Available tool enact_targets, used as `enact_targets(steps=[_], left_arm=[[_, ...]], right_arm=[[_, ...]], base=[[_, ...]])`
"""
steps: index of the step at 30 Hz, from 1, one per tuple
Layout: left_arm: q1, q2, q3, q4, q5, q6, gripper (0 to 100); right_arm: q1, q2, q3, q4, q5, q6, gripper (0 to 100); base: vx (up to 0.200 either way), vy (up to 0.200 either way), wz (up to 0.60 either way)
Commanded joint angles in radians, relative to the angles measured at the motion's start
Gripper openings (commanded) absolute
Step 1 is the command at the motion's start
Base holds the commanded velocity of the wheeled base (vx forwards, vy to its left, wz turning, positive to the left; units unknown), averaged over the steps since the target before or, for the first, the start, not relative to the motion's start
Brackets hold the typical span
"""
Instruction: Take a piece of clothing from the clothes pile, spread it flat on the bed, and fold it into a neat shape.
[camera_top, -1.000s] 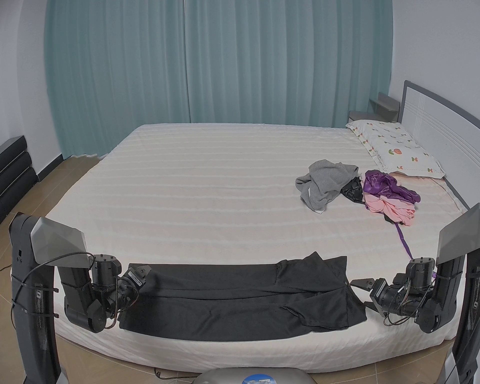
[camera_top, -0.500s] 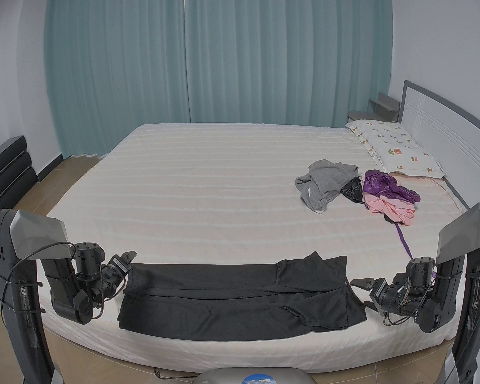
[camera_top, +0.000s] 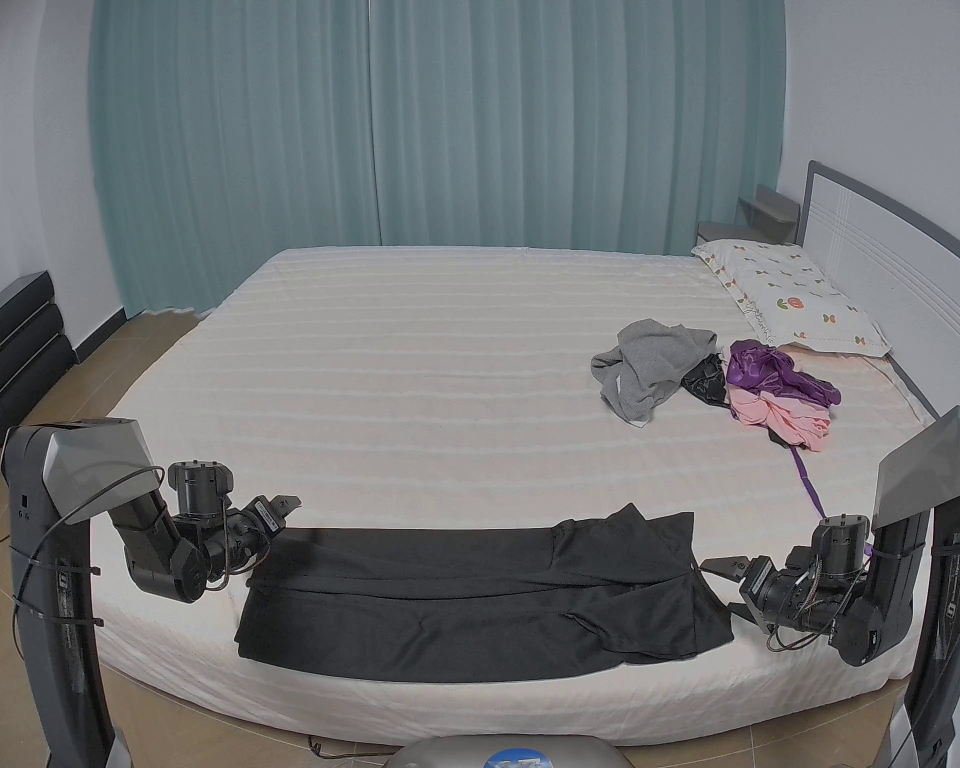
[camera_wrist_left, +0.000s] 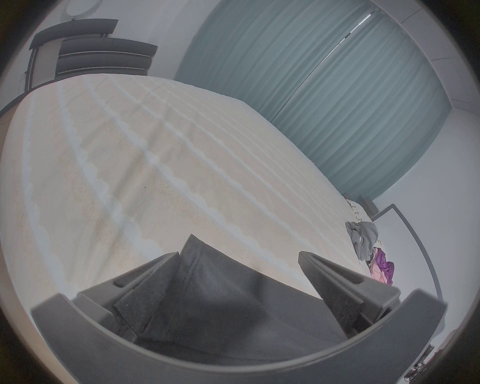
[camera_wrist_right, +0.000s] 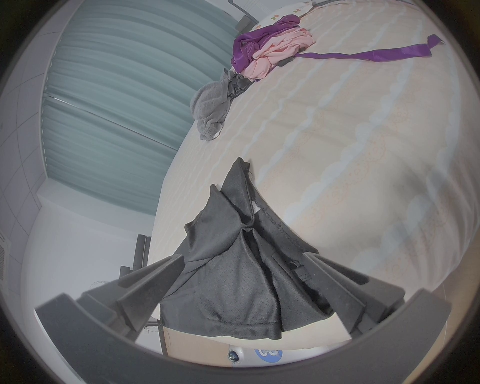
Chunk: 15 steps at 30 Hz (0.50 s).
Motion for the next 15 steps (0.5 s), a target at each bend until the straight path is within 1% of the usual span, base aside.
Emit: enact_targets(steps=[1, 9, 10, 15], left_arm=[[0.008, 0.051, -0.036, 0.006, -0.001, 0.005, 100], [0.008, 0.07, -0.032, 0.0, 0.004, 0.048, 100], [0.008, 0.07, -0.032, 0.0, 0.007, 0.048, 0], [0.016, 0.076, -0.039, 0.0, 0.053, 0.043, 0]], right_arm=[[0.002, 0.001, 0.0, -0.001, 0.0, -0.002, 100], [0.002, 0.0, 0.0, -0.001, 0.0, 0.0, 100], [0.002, 0.0, 0.0, -0.001, 0.0, 0.0, 100], [0.002, 0.0, 0.0, -0.001, 0.0, 0.0, 100]], base=[[0.0, 0.0, 0.0], [0.0, 0.0, 0.0], [0.0, 0.0, 0.0], [0.0, 0.0, 0.0]])
